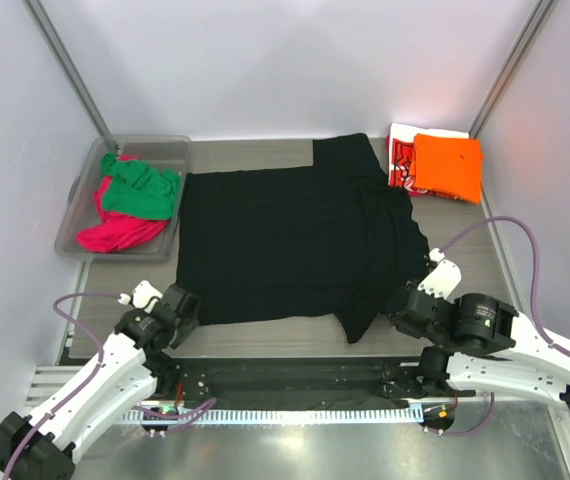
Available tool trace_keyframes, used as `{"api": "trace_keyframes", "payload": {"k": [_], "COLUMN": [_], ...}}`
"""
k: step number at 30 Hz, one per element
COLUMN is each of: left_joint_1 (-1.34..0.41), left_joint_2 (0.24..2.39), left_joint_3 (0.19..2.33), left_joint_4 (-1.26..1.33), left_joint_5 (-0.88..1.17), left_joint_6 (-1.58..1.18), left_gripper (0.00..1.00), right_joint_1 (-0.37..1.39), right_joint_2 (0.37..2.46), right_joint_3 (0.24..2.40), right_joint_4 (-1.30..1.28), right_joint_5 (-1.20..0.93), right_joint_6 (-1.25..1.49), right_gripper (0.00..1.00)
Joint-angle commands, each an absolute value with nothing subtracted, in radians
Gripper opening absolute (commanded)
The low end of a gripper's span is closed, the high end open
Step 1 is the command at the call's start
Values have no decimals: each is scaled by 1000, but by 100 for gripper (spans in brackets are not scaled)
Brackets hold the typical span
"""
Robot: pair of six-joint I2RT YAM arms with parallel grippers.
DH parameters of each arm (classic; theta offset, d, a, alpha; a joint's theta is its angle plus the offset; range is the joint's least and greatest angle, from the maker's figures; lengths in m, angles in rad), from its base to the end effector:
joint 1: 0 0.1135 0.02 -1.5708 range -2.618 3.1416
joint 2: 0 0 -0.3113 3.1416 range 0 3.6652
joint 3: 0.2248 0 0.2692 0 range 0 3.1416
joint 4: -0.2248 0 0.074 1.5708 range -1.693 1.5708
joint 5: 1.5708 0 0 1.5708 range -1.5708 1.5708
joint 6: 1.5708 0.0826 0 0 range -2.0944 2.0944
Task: Fold and stack the t-shirts
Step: Fold the tshirt
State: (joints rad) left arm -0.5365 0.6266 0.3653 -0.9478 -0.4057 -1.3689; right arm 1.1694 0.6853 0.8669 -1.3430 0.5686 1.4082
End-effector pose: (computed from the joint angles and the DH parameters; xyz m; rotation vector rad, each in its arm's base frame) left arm 0.0939 -0.0179 0.1460 -1.1428 2.3431 -0.0777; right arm 0.0735 0.0594 0.2852 0.4435 2.4370 0.2920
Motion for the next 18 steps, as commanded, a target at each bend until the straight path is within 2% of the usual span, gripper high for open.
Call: {"api": "trace_keyframes", "payload": {"k": [1,4,8,10,13,14,18], "left_joint_1": [-541,-540,-540,-540,-541,-540,-540], "left_joint_2": [659,686,751,785,831,833,831], "left_joint_3": [374,379,380,382,390,387,374], "left_joint_4": [-948,-916,-841,-801,-782,-778,-756], "left_joint_5": [-477,-500,-482,-469,-480,-491,-517], "left_joint_6": [-1404,-1399,-1382,-1368,-1365,-1367,-1364], "left_gripper": [41,39,51,54,47,39,20], "right_joint_1": [1173,1173,1172,1173,1173,1173,1173], "right_joint_2": [683,686,706,724,735,735,733], "right_joint_3": [904,914,942,948,953,953,956], "right_joint_4": [-1509,-1502,-1474,-1465,-1454,-1451,-1450], "right_joint_5": [650,660,664,667,669,667,664], "right_joint_6": [1447,1437,1404,1393,1388,1387,1384], "right_gripper": [1,1,1,1,1,1,1]}}
